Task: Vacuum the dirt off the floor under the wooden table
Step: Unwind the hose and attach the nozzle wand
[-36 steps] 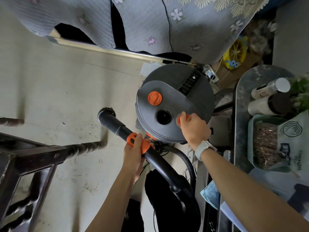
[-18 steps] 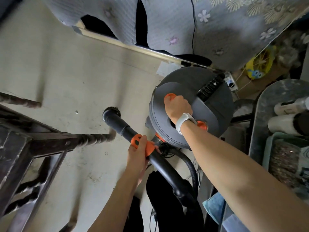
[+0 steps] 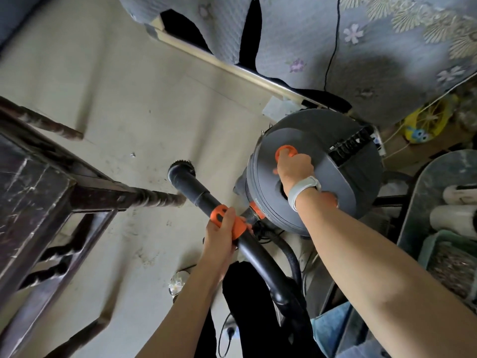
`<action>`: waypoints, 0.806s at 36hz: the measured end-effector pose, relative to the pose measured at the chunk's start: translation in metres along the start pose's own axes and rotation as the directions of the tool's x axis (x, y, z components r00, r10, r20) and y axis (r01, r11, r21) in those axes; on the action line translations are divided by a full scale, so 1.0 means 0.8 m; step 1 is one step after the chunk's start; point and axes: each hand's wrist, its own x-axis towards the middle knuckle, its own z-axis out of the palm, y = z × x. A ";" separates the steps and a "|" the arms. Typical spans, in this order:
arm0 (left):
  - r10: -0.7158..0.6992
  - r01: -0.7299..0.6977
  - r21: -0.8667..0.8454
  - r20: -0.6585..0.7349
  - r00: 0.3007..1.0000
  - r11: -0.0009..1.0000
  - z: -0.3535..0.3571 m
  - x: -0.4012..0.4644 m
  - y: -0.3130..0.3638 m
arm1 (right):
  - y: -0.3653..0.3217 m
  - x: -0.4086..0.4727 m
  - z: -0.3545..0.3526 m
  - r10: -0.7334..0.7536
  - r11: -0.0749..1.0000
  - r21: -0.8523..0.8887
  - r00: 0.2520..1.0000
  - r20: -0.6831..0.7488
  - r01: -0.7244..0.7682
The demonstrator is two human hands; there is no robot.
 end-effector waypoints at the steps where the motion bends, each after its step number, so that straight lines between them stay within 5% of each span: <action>1: 0.006 -0.006 -0.007 0.001 1.000 1.000 -0.001 0.000 0.000 | -0.002 -0.001 0.001 0.029 0.998 0.053 1.000 0.006 -0.030; 5: 0.018 -0.018 -0.005 -0.002 1.000 1.000 -0.004 0.001 -0.004 | -0.009 -0.006 0.006 0.101 0.978 0.178 0.994 0.031 -0.105; 11: 0.012 -0.013 0.039 0.025 1.000 0.999 -0.010 0.003 -0.011 | 0.009 -0.014 0.002 -0.101 0.995 0.014 0.993 0.065 0.100; 16: 0.016 -0.018 0.121 0.024 1.000 0.993 -0.021 0.004 -0.016 | 0.055 -0.062 0.000 -0.283 0.930 -0.161 0.923 0.263 0.331; 23: -0.029 0.033 0.174 -0.023 0.999 0.984 -0.057 0.009 -0.015 | 0.126 -0.171 0.004 -0.274 0.798 -0.285 0.740 0.614 0.532; 29: -0.075 0.065 0.242 0.034 0.997 0.968 -0.111 0.010 -0.021 | 0.145 -0.205 0.030 -0.343 0.551 -0.486 0.716 0.608 0.678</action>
